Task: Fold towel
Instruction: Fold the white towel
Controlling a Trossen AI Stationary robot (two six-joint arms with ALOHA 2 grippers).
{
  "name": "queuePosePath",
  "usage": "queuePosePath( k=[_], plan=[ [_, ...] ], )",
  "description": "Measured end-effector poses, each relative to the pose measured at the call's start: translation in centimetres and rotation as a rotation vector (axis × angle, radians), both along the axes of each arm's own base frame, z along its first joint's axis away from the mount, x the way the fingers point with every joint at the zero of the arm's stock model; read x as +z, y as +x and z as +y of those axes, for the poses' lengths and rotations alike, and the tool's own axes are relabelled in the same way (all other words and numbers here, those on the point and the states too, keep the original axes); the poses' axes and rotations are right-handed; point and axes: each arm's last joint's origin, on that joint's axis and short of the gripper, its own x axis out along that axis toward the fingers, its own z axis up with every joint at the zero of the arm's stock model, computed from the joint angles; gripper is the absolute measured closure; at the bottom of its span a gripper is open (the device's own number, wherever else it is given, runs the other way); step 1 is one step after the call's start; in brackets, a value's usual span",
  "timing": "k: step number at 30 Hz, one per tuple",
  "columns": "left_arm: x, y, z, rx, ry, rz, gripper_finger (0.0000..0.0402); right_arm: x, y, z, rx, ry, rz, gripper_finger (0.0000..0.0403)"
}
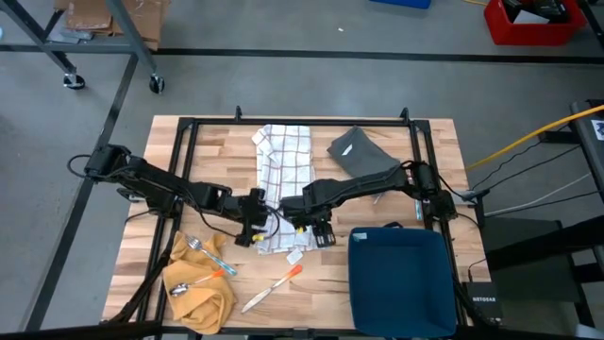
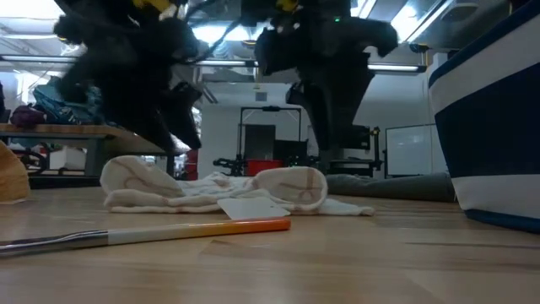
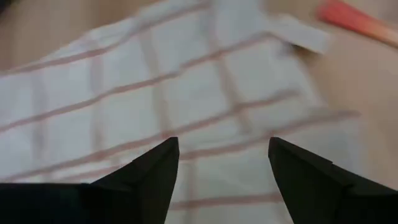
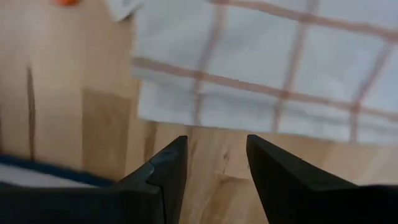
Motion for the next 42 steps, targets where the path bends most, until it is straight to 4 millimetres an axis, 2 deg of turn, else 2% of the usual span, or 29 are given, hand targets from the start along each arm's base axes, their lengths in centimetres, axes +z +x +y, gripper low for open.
queuePosePath(
  k=[6,11,17,22,26,33,38,42],
  plan=[
    [-0.1,-1.2,-2.7,-0.234,0.062,0.097,0.0165,-0.4,0.2,2.7,0.24,-0.048,-0.095,0.0235],
    [-0.8,-1.6,-3.8,-0.318,0.133,0.126,0.0161,-2.0,-0.1,3.9,0.311,-0.089,-0.117,0.0235],
    [-2.9,-1.0,-4.2,-0.328,0.215,0.192,0.016,-4.3,-1.6,4.0,0.336,-0.149,-0.025,0.0235],
    [-4.8,-0.3,-4.4,-0.3,0.249,0.23,0.016,-5.6,-2.0,4.6,0.354,-0.164,-0.047,0.0235],
    [-5.1,0.2,-4.7,-0.242,0.206,0.186,0.016,-6.5,-1.8,5.3,0.367,-0.163,-0.115,0.0235],
    [-4.9,0.6,-4.9,-0.179,0.154,0.135,0.0163,-7.3,-2.0,5.2,0.355,-0.153,-0.159,0.0235],
    [-4.9,0.7,-5.0,-0.179,0.145,0.125,0.0209,-7.4,-1.8,5.3,0.353,-0.135,-0.179,0.0245],
    [-4.8,0.8,-5.0,-0.154,0.116,0.115,0.0269,-7.5,-1.7,5.4,0.345,-0.123,-0.189,0.0292]
  ],
)
